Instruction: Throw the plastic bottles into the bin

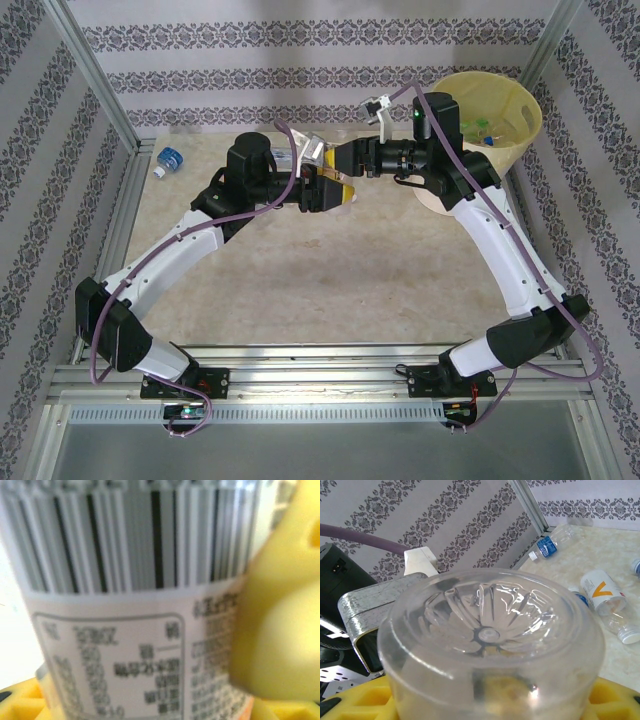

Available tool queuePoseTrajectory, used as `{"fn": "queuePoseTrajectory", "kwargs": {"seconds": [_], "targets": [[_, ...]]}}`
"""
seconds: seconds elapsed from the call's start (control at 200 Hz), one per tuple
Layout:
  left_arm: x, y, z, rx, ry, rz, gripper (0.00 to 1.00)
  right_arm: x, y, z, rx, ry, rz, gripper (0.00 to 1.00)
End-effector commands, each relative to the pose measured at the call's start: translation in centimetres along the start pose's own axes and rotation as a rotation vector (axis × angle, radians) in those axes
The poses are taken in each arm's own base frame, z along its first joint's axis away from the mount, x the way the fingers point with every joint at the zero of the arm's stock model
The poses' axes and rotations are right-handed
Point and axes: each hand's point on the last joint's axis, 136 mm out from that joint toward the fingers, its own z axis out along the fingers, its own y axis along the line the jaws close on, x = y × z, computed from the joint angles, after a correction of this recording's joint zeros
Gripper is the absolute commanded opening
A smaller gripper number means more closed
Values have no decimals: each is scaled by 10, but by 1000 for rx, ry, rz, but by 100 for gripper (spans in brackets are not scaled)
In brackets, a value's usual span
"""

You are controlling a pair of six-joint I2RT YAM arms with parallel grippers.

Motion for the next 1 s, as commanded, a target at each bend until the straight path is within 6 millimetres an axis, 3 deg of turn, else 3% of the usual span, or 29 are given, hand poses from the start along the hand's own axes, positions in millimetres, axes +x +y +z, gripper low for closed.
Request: {"fn": "queuePoseTrajectory", "kwargs": {"seconds": [0.0, 0.035, 0.12, 0.22, 0.39, 0.52, 0.994], "targets": [[-9, -19, 4, 63, -25, 73, 75, -6, 6, 0, -3, -13, -36, 46], [-9, -18, 4, 56, -26, 70, 87, -6, 6, -1, 4, -15, -40, 46], [-11, -12, 1, 27, -42, 69, 100, -9, 3, -5, 35, -30, -49, 43], [-15, -5, -6, -2, -78, 61, 100, -14, -4, -13, 100, -59, -66, 35], [-22, 7, -23, -53, -133, 50, 100, -28, -20, -38, 242, -145, -93, 32], [-24, 15, -33, -88, -153, 46, 100, -45, -31, -68, 359, -261, -110, 21], [-23, 31, -49, -192, -193, 46, 100, -88, -47, -186, 780, -571, -231, 15]]}}
